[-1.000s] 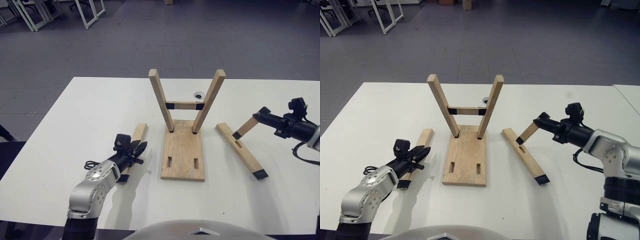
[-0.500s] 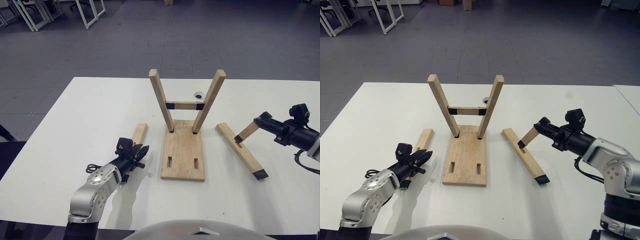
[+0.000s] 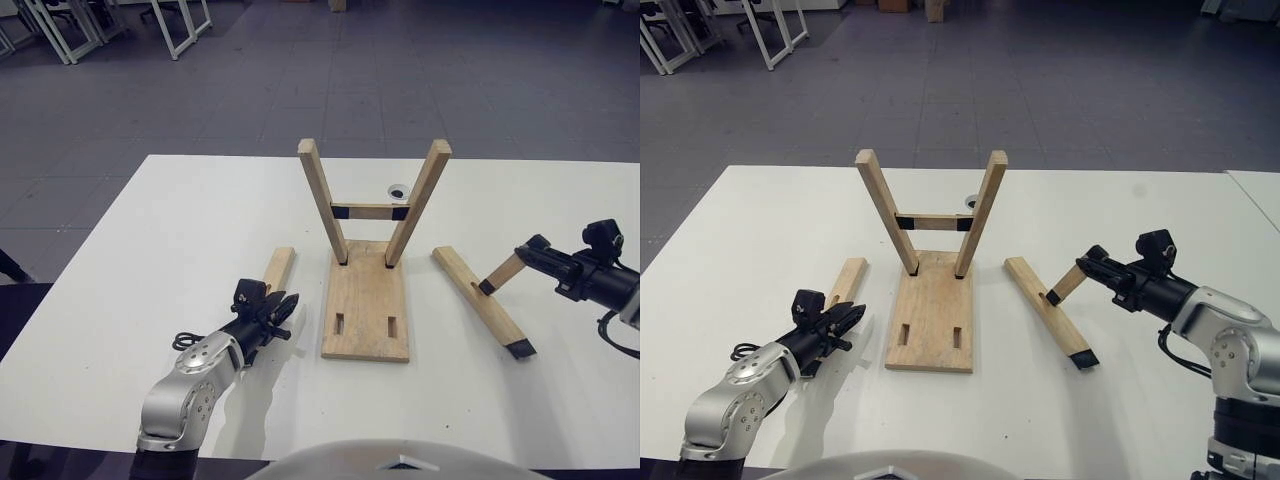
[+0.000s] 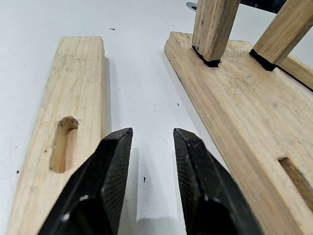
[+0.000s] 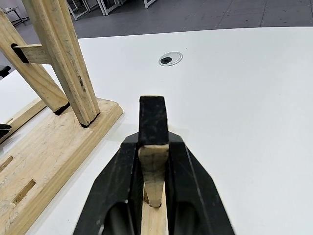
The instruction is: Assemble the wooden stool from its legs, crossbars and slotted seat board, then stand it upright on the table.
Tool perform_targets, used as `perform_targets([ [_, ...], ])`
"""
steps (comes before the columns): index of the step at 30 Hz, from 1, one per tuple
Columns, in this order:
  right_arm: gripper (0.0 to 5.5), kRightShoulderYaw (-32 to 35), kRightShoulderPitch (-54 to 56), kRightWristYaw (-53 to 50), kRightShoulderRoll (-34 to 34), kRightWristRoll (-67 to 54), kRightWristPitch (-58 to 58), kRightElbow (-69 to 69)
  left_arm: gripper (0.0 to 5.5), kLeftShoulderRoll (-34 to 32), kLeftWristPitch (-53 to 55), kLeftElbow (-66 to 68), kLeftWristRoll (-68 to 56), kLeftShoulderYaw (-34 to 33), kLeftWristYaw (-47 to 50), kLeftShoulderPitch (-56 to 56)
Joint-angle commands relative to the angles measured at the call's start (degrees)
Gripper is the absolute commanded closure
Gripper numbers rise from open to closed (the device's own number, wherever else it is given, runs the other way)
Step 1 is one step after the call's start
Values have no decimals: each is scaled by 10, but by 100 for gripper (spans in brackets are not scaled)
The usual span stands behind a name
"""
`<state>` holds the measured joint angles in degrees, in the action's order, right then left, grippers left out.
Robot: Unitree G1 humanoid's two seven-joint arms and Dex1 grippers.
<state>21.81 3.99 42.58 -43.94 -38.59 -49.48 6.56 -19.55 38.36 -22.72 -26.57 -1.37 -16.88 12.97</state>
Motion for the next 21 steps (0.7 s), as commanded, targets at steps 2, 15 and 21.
perform_targets([
  [2,510,11,33,-13,3,-33,-30,23,397,0,6,-6,7,-2,1,3],
  [15,510,-12,5,-11,12,-16,-16,25,397,0,8,-8,5,-3,1,3],
  [21,510,-16,-2,-11,10,-9,-8,17,397,1,7,-8,5,-3,1,4],
])
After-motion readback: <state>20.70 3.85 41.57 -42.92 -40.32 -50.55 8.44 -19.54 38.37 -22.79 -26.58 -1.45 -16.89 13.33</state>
